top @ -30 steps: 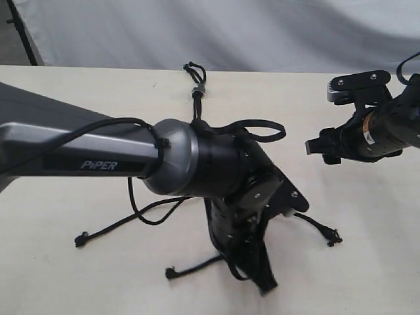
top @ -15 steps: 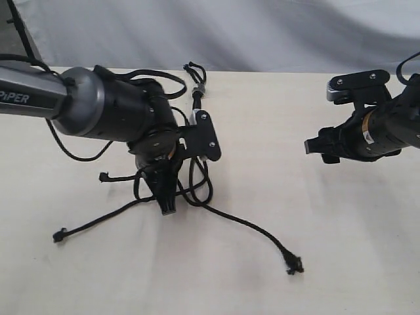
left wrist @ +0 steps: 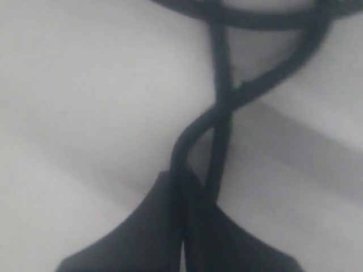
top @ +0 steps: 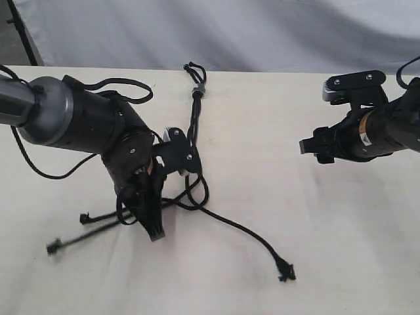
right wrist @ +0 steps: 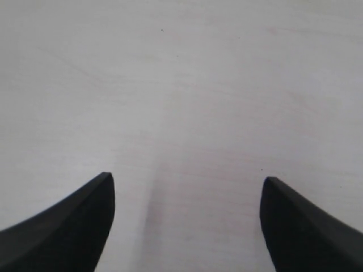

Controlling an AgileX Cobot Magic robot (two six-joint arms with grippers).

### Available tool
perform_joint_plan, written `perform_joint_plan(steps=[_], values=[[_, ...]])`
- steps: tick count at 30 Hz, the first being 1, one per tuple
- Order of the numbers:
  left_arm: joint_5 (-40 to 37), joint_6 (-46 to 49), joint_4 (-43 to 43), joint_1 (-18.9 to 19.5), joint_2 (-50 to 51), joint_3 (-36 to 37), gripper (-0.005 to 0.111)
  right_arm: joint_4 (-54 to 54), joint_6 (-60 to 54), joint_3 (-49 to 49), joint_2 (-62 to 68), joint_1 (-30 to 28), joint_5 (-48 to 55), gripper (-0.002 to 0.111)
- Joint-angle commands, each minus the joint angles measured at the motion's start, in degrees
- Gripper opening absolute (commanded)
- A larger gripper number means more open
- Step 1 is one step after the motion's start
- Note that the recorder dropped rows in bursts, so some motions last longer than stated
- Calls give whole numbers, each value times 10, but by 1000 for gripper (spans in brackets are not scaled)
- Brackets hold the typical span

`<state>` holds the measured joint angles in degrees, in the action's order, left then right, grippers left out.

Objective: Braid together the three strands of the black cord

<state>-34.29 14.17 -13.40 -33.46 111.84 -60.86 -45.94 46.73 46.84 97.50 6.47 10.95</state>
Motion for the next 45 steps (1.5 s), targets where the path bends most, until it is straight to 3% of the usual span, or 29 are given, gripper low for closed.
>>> perform_joint_plan(steps=[1, 3, 6, 9, 17, 28, 33, 38, 41, 45], values=[[-105, 177, 242, -88, 14, 18, 1, 0, -1, -3, -3, 0, -15, 68], [-105, 228, 265, -125, 7, 18, 1, 0, -1, -3, -3, 0, -17, 68], [-71, 147, 203, -139, -12, 18, 1, 0, -1, -5, -3, 0, -14, 68], [-49, 59, 134, -116, -34, 18, 1, 0, -1, -9, -3, 0, -17, 68], [-10, 55, 134, -43, -52, 37, 1, 0, -1, -9, -3, 0, -31, 68], [63, 55, 134, -31, -52, 83, 1, 24, -1, -9, -3, 9, -32, 68], [60, 32, 139, -31, -52, 83, 1, 24, -4, -9, -33, 77, 18, 68], [72, 32, 139, -31, -52, 83, 1, 38, -21, -9, -96, 185, 179, 68], [72, 32, 139, -31, -52, 83, 1, 104, -52, -9, -121, 244, 249, 68], [72, 32, 139, -31, -52, 83, 1, 232, -164, -9, -123, 327, 267, 59]])
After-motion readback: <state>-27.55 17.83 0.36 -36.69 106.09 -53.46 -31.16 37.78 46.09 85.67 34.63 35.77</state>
